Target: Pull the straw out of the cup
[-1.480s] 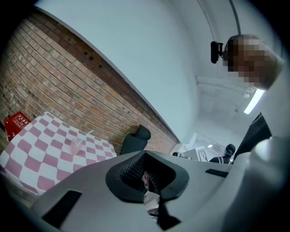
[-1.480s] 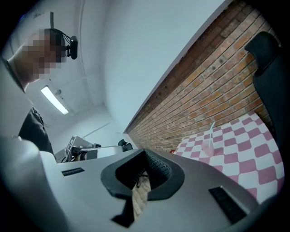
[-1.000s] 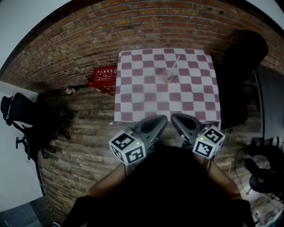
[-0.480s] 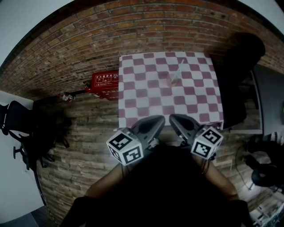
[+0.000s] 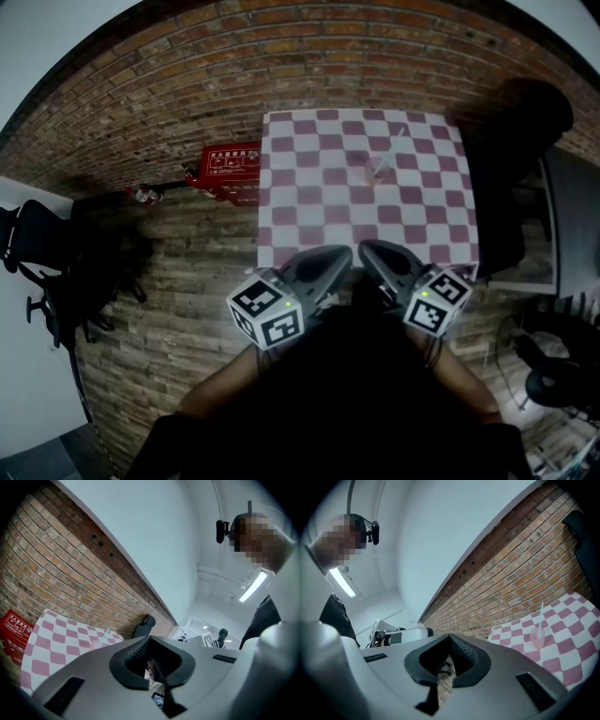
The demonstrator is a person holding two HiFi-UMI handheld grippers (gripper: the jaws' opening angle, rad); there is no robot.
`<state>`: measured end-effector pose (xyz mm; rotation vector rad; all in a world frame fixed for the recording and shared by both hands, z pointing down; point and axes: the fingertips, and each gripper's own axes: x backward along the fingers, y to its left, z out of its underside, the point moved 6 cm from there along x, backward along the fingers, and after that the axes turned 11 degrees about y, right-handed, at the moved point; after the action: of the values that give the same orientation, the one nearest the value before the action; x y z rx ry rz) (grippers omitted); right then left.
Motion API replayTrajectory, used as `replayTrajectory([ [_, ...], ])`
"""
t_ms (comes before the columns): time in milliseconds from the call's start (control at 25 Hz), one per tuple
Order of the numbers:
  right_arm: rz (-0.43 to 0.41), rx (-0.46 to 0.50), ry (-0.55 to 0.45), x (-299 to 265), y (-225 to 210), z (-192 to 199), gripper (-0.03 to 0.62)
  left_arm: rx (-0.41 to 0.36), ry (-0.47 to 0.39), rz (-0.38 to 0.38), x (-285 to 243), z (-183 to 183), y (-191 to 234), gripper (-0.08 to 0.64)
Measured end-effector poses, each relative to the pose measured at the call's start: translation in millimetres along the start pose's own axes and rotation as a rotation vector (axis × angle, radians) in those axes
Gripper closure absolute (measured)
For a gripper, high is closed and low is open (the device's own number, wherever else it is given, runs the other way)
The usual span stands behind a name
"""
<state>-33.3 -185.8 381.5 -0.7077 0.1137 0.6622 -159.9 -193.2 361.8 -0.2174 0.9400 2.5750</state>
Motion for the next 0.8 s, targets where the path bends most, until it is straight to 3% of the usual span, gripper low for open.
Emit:
replayTrajectory([
  [480, -0.055, -0.003, 0.005, -17.8, -48.3, -40.0, 0.581, -0.033, 0.002, -0.066, -27.4, -30.9, 25.9, 0.548],
  [800, -0.002, -0.015, -0.013, -0.4, -105.3, -69.4, 0.581, -0.047, 0.021, -0.057, -82.5, -53.4, 44.8, 0.548],
])
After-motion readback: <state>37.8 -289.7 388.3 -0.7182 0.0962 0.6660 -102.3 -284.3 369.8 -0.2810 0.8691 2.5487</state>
